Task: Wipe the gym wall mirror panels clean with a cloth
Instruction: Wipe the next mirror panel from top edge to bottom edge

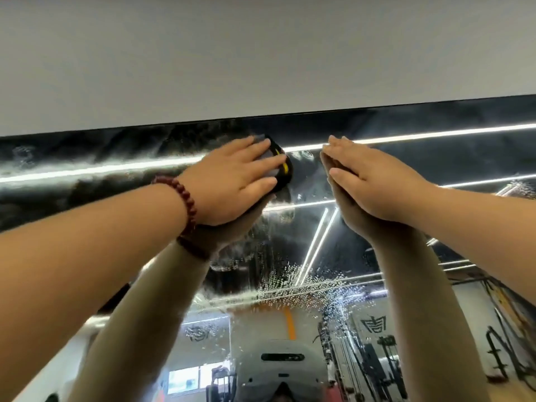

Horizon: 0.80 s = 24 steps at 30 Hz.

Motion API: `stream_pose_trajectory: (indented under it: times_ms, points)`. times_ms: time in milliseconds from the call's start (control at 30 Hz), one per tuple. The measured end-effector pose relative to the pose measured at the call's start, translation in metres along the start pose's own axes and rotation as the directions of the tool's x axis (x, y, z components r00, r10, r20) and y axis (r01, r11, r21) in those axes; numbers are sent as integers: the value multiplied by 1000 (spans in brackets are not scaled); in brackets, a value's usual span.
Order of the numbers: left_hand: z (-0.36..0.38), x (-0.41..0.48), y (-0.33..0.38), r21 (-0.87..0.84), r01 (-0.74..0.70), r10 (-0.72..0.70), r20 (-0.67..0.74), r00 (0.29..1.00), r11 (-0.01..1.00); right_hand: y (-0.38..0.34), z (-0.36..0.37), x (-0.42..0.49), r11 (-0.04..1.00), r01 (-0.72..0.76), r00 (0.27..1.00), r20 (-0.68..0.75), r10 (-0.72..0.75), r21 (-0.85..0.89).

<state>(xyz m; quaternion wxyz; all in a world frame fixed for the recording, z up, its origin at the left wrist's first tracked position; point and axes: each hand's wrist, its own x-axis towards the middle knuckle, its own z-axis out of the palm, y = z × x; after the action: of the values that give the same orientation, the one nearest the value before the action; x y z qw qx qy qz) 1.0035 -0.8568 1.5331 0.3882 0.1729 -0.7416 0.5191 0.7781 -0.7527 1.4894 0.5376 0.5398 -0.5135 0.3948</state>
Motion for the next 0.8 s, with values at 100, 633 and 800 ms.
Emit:
stream_pose_trajectory:
  times_ms: [100,633,800]
  points:
    - [3,-20,26,21,-102,101,43,994,995,0,-2,-3,1000,25,1000,18,-24,-9]
    - [14,-46,45,11,-211,212,-7,977,977,-3,-4,-9,999,42,999,7,-43,31]
    - [15,-56,48,-39,-354,354,1,935,935,-4,-5,-11,999,38,999,7,-38,17]
